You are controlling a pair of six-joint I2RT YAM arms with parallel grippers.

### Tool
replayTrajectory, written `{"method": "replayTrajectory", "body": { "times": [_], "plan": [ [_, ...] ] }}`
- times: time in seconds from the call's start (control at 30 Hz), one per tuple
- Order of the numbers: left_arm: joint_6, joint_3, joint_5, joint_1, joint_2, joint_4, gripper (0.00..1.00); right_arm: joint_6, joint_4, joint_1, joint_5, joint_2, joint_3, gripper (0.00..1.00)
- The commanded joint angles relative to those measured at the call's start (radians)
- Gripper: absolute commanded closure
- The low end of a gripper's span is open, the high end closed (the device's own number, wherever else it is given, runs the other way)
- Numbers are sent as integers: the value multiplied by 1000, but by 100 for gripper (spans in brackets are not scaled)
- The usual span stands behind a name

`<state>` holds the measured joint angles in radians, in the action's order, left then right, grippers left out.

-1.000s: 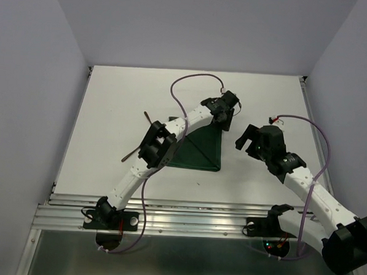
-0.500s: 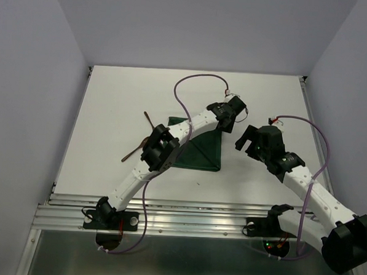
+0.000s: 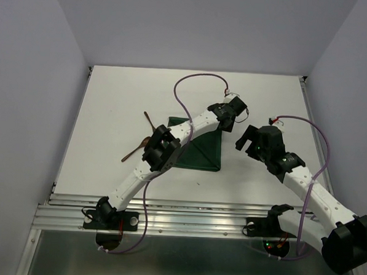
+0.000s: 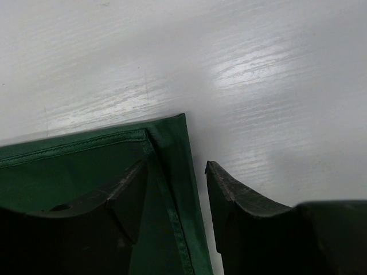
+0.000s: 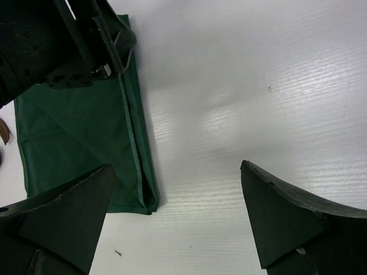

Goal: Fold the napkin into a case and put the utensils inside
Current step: Pick up the upper triangle-folded napkin from the center of the board.

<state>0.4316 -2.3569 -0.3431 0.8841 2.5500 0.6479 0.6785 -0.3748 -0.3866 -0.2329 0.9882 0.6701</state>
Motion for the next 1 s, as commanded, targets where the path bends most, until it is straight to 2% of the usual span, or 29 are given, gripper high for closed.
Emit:
{"method": "replayTrajectory", "body": {
  "times": [0.0,0.27,0.4,0.67,0.87,0.9,0.97],
  "plan": [
    [12,-53,-27,10,7,7,43,9,8,5,-29,-22,-17,4],
    [13,-47,-50,12,39,25,46,7,8,5,-29,-17,-15,4],
    [25,-6,-45,12,39,13,55,7,8,5,-31,-13,-17,4],
    [45,91,6,12,42,-17,65,10,8,5,-36,-11,-15,4],
    [47,140,15,-7,33,-28,89,12,8,5,-28,-8,-17,4],
    [45,143,27,-17,27,-30,100,13,8,5,-25,-3,-18,4],
    [41,160,49,-31,1,-37,100,12,8,5,-6,4,-20,4]
  ]
}}
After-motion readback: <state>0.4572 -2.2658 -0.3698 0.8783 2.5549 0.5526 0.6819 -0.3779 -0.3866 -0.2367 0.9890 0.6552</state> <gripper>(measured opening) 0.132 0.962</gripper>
